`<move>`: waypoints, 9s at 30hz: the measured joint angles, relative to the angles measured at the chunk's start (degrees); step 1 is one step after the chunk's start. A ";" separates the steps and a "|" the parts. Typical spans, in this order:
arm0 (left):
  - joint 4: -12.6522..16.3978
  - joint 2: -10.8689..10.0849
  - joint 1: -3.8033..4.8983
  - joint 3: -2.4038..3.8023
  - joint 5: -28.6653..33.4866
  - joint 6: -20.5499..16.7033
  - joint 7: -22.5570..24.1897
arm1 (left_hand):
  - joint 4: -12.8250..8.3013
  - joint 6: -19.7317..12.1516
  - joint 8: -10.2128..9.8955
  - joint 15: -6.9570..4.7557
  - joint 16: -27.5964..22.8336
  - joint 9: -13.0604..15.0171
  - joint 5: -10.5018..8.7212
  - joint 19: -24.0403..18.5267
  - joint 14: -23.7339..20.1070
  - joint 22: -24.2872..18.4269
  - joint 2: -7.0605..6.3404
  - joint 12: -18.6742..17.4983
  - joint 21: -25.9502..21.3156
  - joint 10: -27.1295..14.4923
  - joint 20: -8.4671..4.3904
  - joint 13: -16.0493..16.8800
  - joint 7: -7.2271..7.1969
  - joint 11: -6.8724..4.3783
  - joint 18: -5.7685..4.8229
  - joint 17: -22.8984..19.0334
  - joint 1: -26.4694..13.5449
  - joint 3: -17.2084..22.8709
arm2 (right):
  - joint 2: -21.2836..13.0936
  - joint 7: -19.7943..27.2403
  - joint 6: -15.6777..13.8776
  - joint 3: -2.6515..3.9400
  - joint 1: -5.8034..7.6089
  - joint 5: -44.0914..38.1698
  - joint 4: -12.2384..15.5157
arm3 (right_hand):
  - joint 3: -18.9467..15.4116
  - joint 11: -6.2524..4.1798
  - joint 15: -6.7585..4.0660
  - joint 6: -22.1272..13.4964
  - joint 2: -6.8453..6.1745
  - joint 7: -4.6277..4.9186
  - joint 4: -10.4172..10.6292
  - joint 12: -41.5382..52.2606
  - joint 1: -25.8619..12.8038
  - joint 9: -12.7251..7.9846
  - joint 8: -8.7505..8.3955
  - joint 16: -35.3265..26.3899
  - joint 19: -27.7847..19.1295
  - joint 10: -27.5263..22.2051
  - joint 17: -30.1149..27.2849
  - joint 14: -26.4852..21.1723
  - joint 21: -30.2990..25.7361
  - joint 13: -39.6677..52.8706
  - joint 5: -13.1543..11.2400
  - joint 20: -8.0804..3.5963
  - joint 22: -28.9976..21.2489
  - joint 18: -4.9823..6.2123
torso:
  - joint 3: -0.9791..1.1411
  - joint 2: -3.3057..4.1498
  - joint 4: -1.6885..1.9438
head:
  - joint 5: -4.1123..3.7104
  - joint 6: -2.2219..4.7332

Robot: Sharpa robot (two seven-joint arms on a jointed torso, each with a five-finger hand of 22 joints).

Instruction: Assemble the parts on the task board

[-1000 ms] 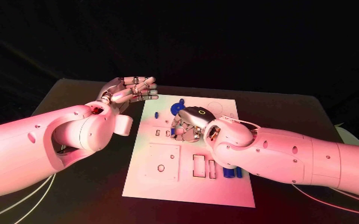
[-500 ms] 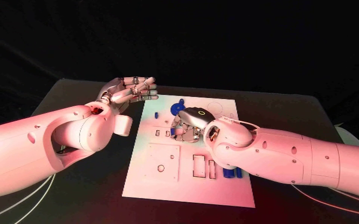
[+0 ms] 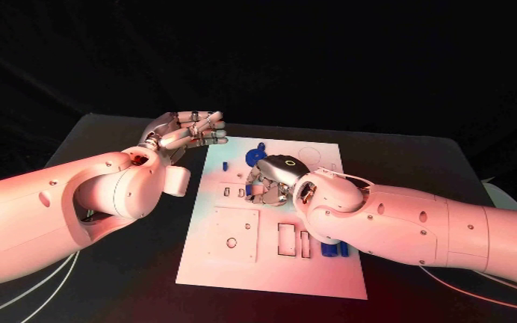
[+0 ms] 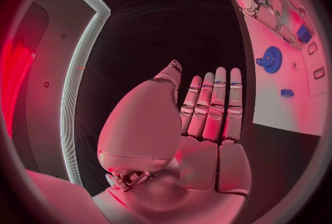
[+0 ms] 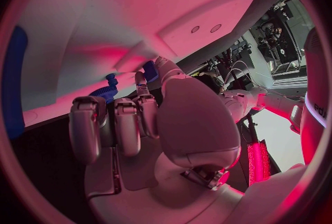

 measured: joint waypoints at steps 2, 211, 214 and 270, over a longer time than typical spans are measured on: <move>0.00 -0.01 0.00 0.00 0.00 0.01 -0.01 | 0.00 0.00 0.00 0.00 0.00 0.00 0.00 0.00 0.00 0.00 0.00 0.00 0.00 0.00 0.00 0.00 0.00 0.00 0.00 0.00 0.00 0.00 | 0.01 -0.01 -0.06 0.00 0.00 0.00 0.04 | -1.04 0.54 0.33 -0.94 -0.86 0.22 0.37 -0.91 -0.86 -0.18 -0.51 0.00 0.10 -0.58 0.00 -0.06 -0.39 0.00 -0.78 0.27 0.00 0.00 | -0.01 0.00 0.00 | -0.01 0.00; -15.07 19.12 0.74 -2.14 -64.74 25.12 -57.68 | -1.82 4.82 17.62 -11.88 80.12 30.67 10.59 39.08 25.37 64.09 -6.28 53.67 67.23 20.12 -14.17 55.24 -8.70 -10.90 -8.96 67.48 -12.78 27.76 | -24.85 14.78 -7.80 0.29 7.65 39.07 9.37 | -10.25 0.93 1.01 -3.73 2.81 0.29 4.24 -9.10 2.66 0.50 2.00 -5.33 -4.92 -7.30 -0.01 0.00 -12.81 -4.00 3.17 0.97 -0.04 2.69 | 1.36 -3.42 -0.62 | 1.63 -4.29; -15.14 19.22 0.71 -2.16 -64.76 25.44 -57.68 | -1.91 4.82 17.82 -12.08 80.12 30.96 11.10 39.00 25.56 64.09 -6.44 53.25 67.23 20.12 -14.24 54.89 -8.70 -10.90 -8.96 67.48 -12.94 27.86 | -24.82 14.78 -7.80 0.29 7.62 39.05 9.37 | -10.25 0.93 1.01 -3.72 2.81 0.29 4.24 -9.10 2.66 0.50 2.00 -5.33 -4.92 -7.30 -0.01 0.00 -12.81 -4.00 3.17 0.97 -0.04 2.69 | 1.36 -3.43 -0.59 | 1.54 -4.30; -15.73 19.66 0.36 -2.23 -67.14 27.91 -57.64 | -3.57 4.84 20.71 -12.51 80.12 33.11 13.10 39.21 25.59 64.07 -7.94 53.65 67.23 21.23 -14.44 54.66 -9.14 -11.98 -8.95 67.47 -15.50 29.50 | -25.04 14.57 -7.80 0.29 7.38 38.57 9.39 | -10.41 0.72 1.01 -3.73 3.11 0.29 4.08 -9.10 2.96 0.52 2.00 -5.55 -5.12 -7.51 0.02 0.00 -13.20 -4.13 3.16 0.76 -0.03 2.69 | 1.38 -3.45 -0.64 | 1.87 -5.11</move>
